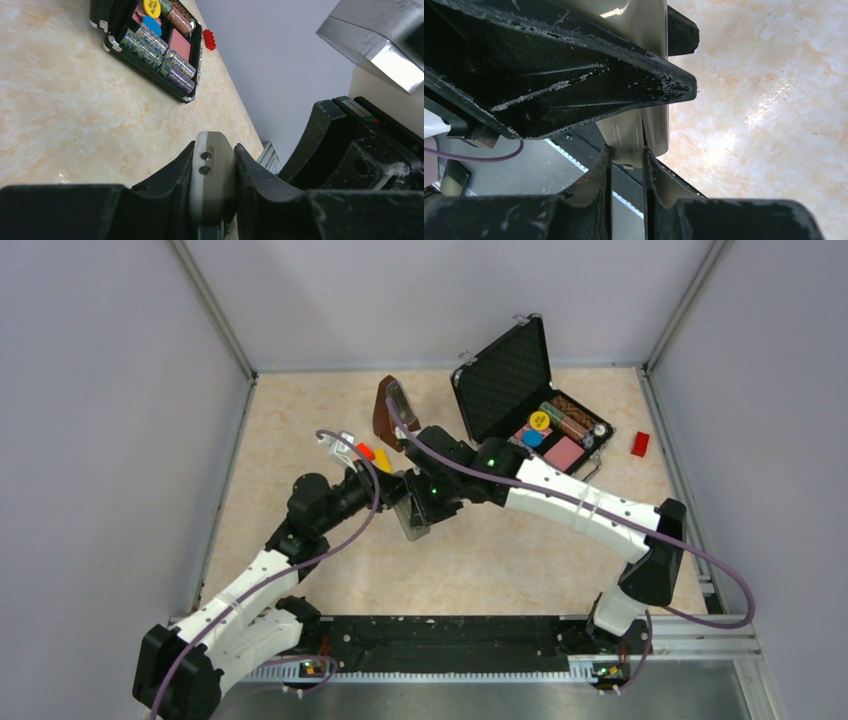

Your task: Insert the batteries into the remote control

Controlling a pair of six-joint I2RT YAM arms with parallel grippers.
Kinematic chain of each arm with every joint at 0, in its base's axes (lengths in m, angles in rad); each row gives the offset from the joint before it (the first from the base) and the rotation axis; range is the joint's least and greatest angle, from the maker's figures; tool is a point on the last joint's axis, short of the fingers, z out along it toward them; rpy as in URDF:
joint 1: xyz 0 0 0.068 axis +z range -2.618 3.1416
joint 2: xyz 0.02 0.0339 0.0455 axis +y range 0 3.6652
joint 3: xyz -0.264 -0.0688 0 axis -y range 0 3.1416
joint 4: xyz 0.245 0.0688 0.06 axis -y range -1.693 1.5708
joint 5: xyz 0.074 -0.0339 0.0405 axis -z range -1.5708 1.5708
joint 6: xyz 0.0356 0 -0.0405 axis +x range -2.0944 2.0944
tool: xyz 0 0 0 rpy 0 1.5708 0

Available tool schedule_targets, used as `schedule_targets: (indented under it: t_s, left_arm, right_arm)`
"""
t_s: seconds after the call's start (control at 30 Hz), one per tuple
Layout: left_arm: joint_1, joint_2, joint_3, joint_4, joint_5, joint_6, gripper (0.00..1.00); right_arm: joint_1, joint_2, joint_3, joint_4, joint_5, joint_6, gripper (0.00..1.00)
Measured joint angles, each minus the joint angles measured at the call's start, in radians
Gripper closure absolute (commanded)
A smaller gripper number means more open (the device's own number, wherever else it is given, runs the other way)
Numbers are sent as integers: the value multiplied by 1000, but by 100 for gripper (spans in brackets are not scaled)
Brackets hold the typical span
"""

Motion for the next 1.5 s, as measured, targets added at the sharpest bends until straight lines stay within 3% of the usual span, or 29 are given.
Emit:
schedule_targets:
  t_s: [0.33,0.6,0.87,1.23,1.5]
  left_arm:
    - [2,0,0,15,49,11,100]
    - [2,0,0,6,45,-7,100]
    - [0,-21,0,-29,1,-47,100]
    - [-1,-40,0,-55,-42,-71,100]
    - [0,-45,11,-68,-43,-76,100]
  right_arm:
    - [0,2,8,-21,-8,0,99]
    - [0,13,28,-47,-6,3,78]
    - [-2,21,34,-38,8,13,68]
    - [-18,17,33,-19,14,31,41]
    - [-66,-154,-79,118,-51,38,25]
